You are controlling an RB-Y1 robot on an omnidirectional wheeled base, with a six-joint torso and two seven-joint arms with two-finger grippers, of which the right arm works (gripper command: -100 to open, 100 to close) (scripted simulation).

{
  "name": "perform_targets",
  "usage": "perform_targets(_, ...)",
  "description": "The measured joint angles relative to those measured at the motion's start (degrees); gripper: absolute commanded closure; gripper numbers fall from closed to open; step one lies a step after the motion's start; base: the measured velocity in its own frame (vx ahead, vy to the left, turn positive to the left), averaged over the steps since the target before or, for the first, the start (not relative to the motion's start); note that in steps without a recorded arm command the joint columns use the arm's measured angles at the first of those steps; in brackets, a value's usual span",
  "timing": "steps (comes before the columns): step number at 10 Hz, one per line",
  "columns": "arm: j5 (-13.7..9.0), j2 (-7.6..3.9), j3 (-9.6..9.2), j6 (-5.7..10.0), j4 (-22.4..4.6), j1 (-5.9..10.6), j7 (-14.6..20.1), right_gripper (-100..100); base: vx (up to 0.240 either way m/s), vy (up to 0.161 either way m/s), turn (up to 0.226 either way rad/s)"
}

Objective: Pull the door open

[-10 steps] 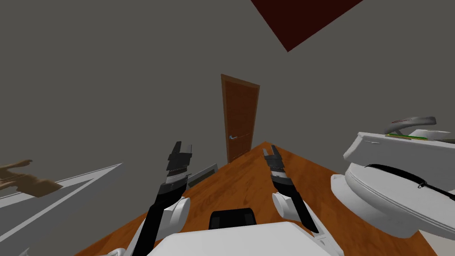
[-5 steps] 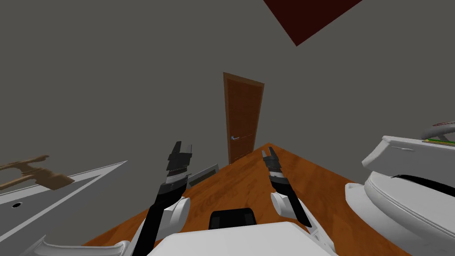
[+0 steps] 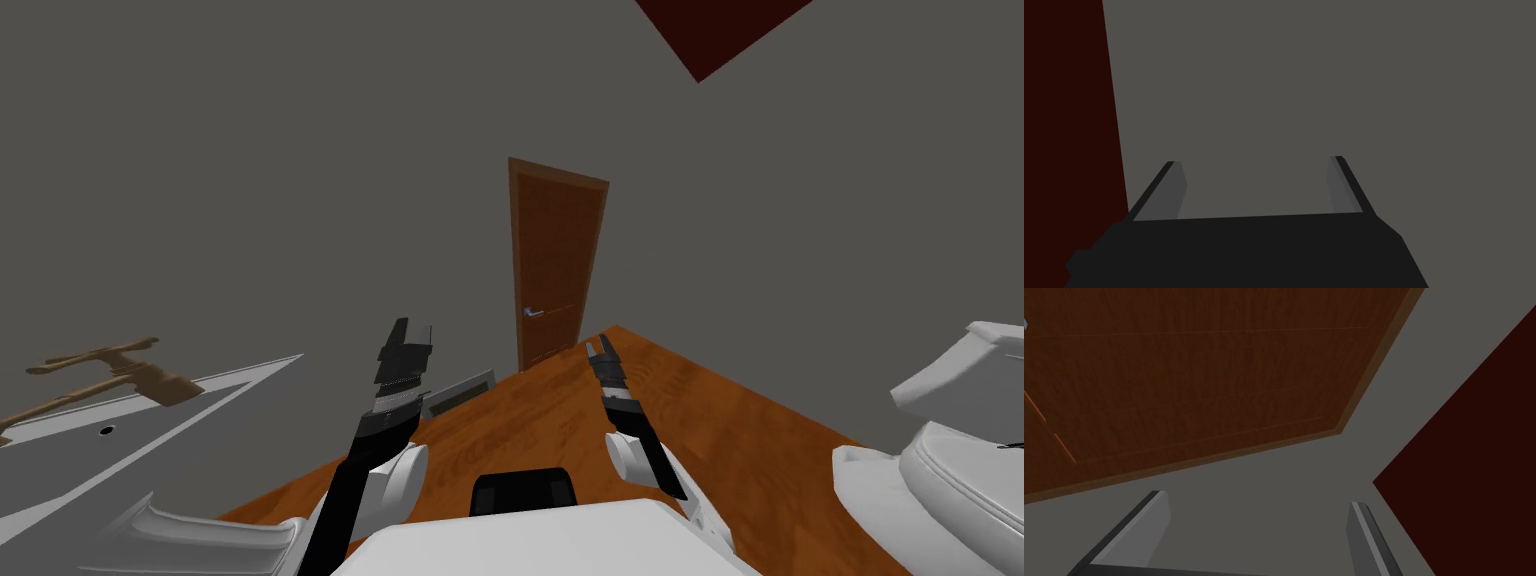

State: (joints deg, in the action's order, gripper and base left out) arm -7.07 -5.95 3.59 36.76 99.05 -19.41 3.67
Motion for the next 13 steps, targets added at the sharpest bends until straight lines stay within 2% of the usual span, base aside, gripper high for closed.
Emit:
perform_targets(4, -0.2, -0.62, 0.34, 0.81, -5.9, 2.68, 0.2, -100, 0.058, -0.051, 0.146)
perform_targets(9, -0.3, -1.16, 0.50, 2.60, -13.9, 5.71, 0.3, -100, 0.052, -0.045, 0.121)
perform_targets(11, -0.5, -1.78, 0.83, 2.97, -17.3, 7.49, 0.5, -100, 0.053, -0.060, 0.148)
perform_targets(13, -0.6, -2.04, 0.93, 3.42, -20.2, 8.43, 0.6, -100, 0.036, -0.036, 0.091)
